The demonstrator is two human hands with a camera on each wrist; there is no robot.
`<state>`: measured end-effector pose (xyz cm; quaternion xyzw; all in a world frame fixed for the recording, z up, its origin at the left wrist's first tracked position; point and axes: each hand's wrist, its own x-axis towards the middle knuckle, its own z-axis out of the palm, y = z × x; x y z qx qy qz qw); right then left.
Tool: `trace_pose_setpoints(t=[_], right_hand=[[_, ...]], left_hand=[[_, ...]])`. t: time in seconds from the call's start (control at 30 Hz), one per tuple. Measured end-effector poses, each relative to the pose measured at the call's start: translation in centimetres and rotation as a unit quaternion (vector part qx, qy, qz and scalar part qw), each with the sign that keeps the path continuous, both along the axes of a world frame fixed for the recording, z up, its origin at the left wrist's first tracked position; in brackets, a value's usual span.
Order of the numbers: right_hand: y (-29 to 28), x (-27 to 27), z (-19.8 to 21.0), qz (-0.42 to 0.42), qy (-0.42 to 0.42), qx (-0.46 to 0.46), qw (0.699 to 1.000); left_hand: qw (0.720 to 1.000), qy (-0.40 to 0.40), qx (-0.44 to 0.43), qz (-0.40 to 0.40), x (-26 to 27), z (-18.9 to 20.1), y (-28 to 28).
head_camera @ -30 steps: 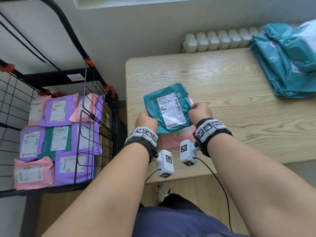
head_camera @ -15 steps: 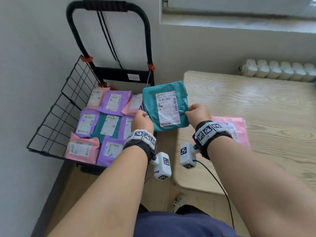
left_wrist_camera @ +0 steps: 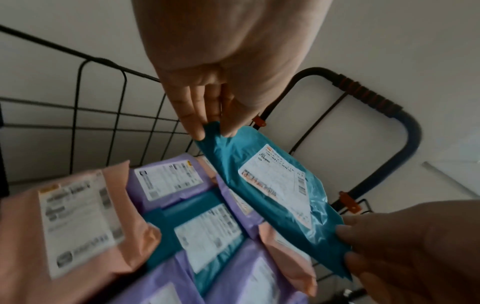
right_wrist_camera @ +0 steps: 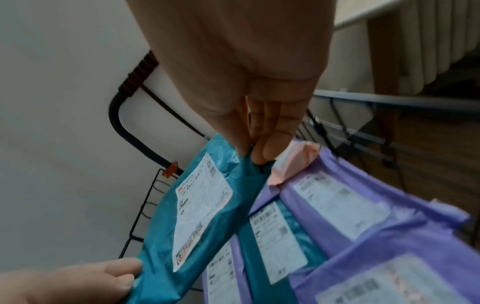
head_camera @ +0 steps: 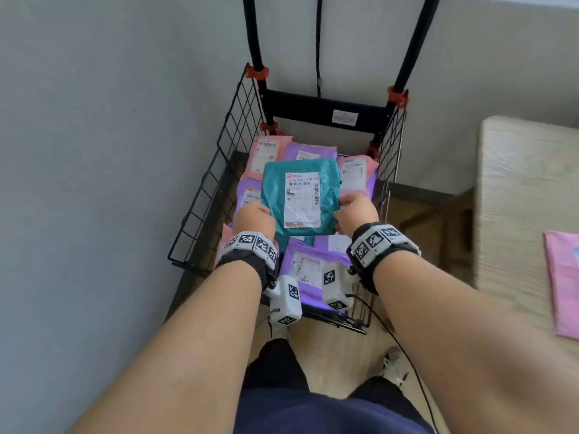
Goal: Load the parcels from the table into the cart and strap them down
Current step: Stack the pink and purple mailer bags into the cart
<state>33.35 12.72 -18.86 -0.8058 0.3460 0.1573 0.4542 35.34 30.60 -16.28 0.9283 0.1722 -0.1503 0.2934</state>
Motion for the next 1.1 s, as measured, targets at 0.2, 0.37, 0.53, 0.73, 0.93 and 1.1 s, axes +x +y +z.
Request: trace_pose_setpoints(t=[0.2, 0.37, 0.53, 0.73, 0.93, 1.1], right_hand=[[6.8, 3.5, -6.2, -0.02, 0.045, 0.039, 0.998], [9.3, 5.5, -9.3, -0.036, 0.067, 0.058, 0.995], [10.9, 7.5, -9.8, -0.04, 0.08, 0.064, 0.994], [12.7, 8.4, -10.8, 0.031, 0.131, 0.058, 0.989], [12.8, 7.8, -9.1, 0.183, 0.177, -0.018, 0.967], [10.2, 6.6, -6.7, 0.118, 0.145, -0.013, 0.982]], left_hand=[[0.992, 0.082, 0.046, -0.089, 4.4, -3.3, 5.8], [0.982, 0.134, 0.042, -0.126, 6.9, -6.4, 7.9], [0.971, 0.171, 0.042, -0.162, 9.0, -8.6, 9.3], [0.966, 0.181, 0.038, -0.182, 9.3, -9.6, 10.6], [0.971, 0.168, 0.038, -0.164, 8.4, -8.5, 10.1], [0.972, 0.162, 0.024, -0.168, 7.8, -6.8, 8.5]])
